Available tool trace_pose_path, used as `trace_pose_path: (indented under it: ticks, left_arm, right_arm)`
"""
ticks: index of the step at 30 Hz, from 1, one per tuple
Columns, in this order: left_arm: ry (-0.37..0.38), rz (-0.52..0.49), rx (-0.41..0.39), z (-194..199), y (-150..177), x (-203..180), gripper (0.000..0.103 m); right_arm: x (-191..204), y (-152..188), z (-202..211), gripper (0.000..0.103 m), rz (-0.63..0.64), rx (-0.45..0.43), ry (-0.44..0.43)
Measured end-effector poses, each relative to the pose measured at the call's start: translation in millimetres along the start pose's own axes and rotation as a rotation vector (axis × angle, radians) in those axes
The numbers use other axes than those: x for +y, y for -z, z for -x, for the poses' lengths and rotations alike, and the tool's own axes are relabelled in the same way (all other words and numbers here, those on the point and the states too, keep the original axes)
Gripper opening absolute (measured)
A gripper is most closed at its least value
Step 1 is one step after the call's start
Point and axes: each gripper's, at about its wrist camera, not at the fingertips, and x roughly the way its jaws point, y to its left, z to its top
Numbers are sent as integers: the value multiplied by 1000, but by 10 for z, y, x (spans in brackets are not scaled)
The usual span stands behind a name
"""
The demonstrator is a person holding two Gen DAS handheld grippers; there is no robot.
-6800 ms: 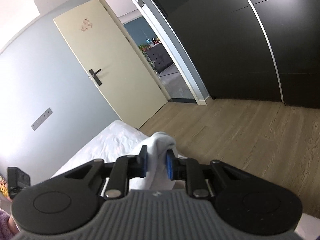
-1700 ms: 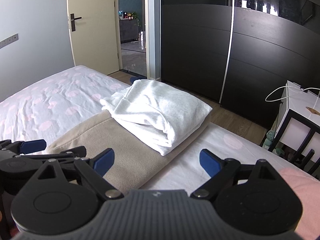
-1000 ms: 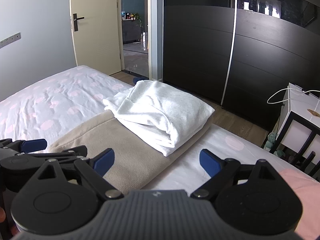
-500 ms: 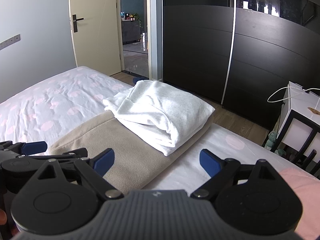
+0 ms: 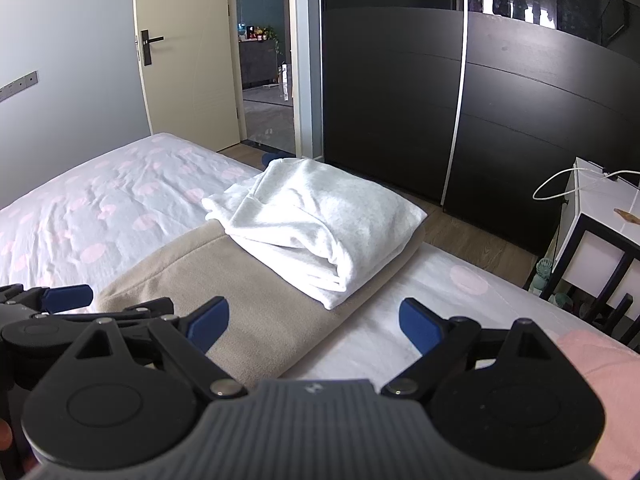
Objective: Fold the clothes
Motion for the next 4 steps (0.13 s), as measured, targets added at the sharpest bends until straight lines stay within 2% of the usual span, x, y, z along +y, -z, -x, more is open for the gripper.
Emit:
trace_pose_path:
  ticks: [4]
  left_arm:
    - [-24,-14,-22,33,30,-33,81]
  right_arm:
    - [-18,7,1,93,-1,-3,-5]
